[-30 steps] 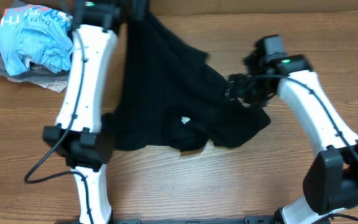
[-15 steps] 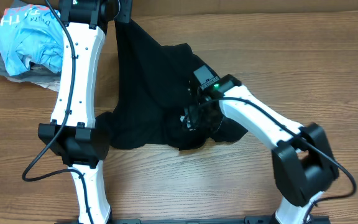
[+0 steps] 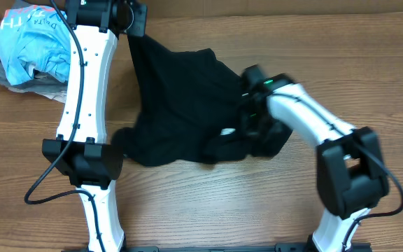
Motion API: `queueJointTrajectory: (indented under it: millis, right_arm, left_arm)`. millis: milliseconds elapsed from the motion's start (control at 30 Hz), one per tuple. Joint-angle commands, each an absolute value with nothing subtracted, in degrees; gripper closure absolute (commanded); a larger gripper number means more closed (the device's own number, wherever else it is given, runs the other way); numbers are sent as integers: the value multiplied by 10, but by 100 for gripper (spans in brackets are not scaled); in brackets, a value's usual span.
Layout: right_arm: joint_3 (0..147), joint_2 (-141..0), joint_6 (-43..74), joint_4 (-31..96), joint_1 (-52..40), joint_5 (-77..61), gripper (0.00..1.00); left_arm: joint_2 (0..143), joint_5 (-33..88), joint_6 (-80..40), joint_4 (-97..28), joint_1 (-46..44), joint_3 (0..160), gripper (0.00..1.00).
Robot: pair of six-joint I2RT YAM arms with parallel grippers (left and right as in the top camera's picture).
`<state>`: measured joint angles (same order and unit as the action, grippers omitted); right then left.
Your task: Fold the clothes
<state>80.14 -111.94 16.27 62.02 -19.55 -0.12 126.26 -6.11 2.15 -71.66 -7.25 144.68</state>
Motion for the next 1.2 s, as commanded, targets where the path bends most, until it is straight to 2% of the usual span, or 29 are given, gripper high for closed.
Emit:
queueJointTrajectory:
  millis: [0, 133, 267, 300, 367, 467, 533, 600, 833, 1167]
  right_arm:
    - [827, -1115, 131, 622, -84, 14, 96]
    - [884, -1115, 83, 611, 49, -43, 96]
    - [937, -1115, 57, 603, 139, -118, 96]
    - [952, -1115, 56, 608, 158, -144, 83]
    - [977, -1115, 38, 630, 177, -191, 67]
    - [1027, -1113, 2, 696, 185, -272, 53]
    - [1052, -1107, -16, 735, 173, -295, 43]
    - [1068, -1095, -20, 767, 148, -298, 40]
    - [1059, -1071, 22, 829, -6, -247, 39]
    - [964, -1071, 75, 769, -200, -216, 41]
  left_arm:
    - [1252, -62, -33, -747, -62, 1449, 96]
    - [1252, -37, -70, -777, -63, 1449, 96]
    - [1253, -6, -91, -780, -70, 1446, 96]
    - [1253, 1, -95, -779, -72, 1443, 96]
    - [1253, 1, -105, -775, -76, 1436, 96]
    - [1253, 1, -106, -765, -79, 1422, 96]
    - [1253, 0, -108, -757, -78, 1417, 96]
    - [1253, -2, -108, -745, -75, 1413, 96]
    - [1253, -2, -108, -701, -62, 1412, 96]
    - [1253, -4, -108, -700, -62, 1411, 96]
